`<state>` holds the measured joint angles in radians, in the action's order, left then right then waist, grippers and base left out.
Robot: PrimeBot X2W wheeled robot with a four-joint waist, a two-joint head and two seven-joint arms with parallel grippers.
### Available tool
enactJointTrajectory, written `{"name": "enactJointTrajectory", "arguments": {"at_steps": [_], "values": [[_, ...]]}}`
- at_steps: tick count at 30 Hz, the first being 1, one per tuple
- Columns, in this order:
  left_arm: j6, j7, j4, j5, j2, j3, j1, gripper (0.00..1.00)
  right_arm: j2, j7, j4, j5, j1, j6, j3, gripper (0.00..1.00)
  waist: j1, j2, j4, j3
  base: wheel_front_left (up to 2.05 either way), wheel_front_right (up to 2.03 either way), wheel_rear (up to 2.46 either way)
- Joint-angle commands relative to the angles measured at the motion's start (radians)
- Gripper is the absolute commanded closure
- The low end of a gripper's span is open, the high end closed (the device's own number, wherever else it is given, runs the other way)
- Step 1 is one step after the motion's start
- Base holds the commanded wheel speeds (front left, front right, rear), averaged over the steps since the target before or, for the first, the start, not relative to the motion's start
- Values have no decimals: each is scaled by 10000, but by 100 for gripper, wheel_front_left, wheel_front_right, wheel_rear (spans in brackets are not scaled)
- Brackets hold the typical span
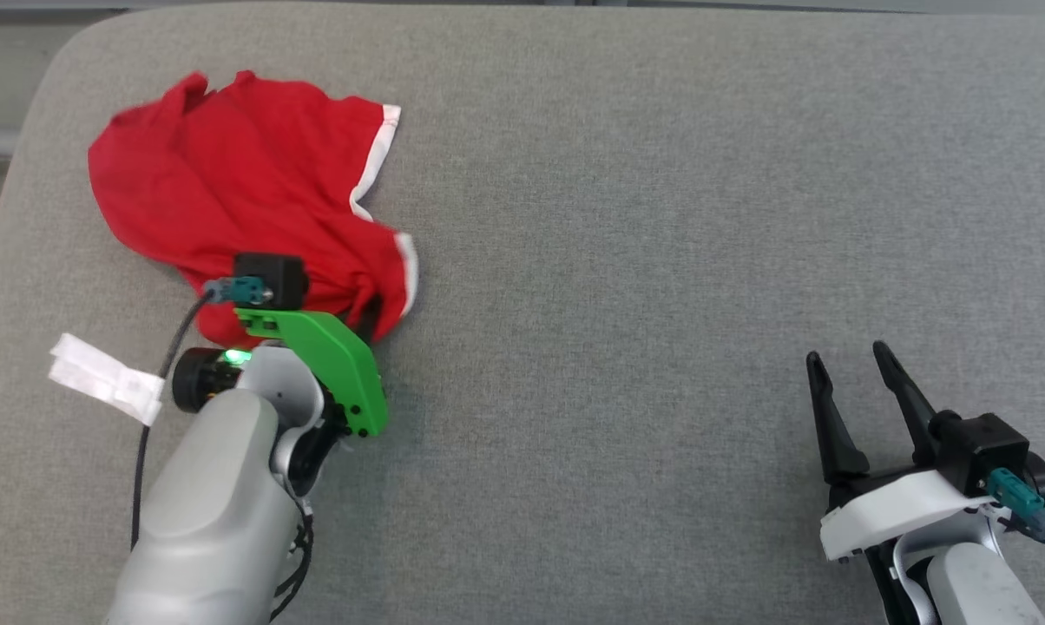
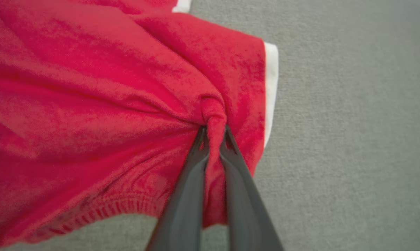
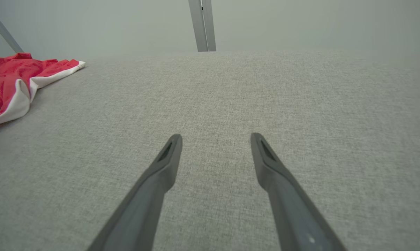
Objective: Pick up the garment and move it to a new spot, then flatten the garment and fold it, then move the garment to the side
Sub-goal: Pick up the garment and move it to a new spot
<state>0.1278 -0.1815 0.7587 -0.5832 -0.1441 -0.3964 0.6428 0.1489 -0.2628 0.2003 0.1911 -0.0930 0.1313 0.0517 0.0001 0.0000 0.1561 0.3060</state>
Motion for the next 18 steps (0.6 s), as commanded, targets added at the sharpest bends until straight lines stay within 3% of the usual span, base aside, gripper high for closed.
{"name": "enactJointTrajectory", "arguments": {"at_steps": [1,8,12,18], "values": [[21,-146,-669,-213,-311,-195,-261,100,-97,-26,32,75,161,-10,18,0,-1,0,-231,-967,0,0,0],[26,-1276,-5340,-1557,-376,-1045,-1336,100,-401,-27,16,97,338,-10,-75,0,-1,0,-742,-1691,0,0,0],[-121,-2019,-7741,-2166,74,-1482,-1775,100,-508,-26,-29,110,300,-10,-146,0,-1,0,-1247,-1840,0,0,0],[-884,-2033,-10274,-3471,853,-2168,-1811,100,-675,-26,-96,171,100,-9,-391,0,-1,0,-2146,-1807,0,0,0]]}}
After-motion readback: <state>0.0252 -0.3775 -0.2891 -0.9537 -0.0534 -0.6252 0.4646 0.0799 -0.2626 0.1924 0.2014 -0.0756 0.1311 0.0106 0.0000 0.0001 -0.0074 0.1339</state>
